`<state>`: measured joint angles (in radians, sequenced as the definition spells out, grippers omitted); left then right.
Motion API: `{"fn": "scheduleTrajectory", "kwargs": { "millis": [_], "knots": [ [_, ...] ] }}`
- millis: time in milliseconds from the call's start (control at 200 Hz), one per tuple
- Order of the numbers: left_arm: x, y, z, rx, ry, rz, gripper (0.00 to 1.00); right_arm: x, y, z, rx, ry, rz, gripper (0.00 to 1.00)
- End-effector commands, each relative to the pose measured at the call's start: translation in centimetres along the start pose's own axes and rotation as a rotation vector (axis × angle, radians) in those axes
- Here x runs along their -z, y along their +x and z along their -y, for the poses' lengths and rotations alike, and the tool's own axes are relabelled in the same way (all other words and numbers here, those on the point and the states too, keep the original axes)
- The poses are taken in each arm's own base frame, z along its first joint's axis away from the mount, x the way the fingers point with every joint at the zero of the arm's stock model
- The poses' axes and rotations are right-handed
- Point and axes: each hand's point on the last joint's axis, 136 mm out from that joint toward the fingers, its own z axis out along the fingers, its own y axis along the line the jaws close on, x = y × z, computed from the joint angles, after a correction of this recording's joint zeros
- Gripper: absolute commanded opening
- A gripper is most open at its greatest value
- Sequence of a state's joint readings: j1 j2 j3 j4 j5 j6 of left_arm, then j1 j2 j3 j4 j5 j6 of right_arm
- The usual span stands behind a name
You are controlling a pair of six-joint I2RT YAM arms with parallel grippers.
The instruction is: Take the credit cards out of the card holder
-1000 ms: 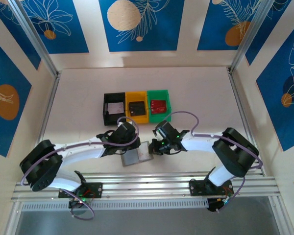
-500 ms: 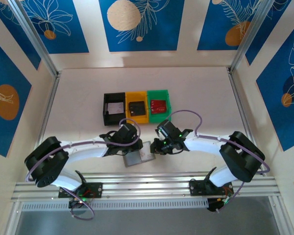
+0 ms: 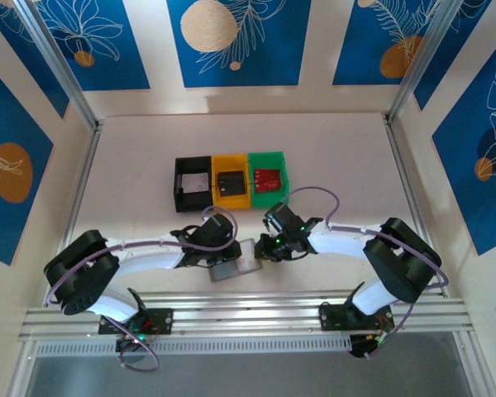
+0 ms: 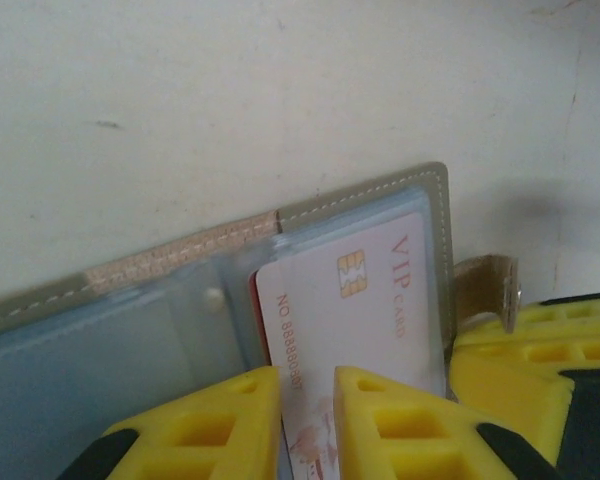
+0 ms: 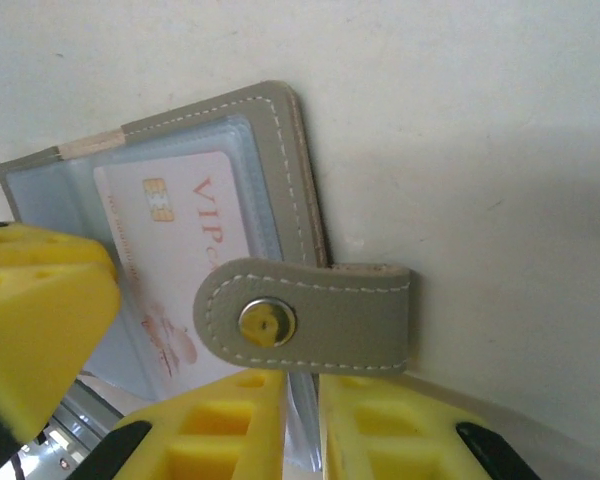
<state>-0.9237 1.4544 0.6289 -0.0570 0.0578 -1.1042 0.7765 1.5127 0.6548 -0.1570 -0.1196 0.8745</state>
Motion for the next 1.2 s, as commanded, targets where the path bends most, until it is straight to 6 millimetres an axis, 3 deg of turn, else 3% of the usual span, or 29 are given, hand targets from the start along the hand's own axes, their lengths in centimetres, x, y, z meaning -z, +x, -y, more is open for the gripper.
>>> {"fn": "scheduleTrajectory", "kwargs": {
  "millis": [0, 455, 1195],
  "knots": [
    [0.4, 0.6, -0.9, 0.008, -0.038, 0.000, 0.22, -0.2, -0.4, -0.3, -0.007, -0.013, 0.000, 0.17],
    [-0.3, 1.2, -1.8, 0.005, -0.092, -0.026, 0.24, -0.8, -0.1, -0.1, -0.018, -0.018, -0.013, 0.15],
    [-0.8, 0.7, -0.1, -0.006, -0.061, -0.005, 0.20, -1.7, 1.2, -0.7, -0.018, -0.045, -0.042, 0.13]
  ]
}}
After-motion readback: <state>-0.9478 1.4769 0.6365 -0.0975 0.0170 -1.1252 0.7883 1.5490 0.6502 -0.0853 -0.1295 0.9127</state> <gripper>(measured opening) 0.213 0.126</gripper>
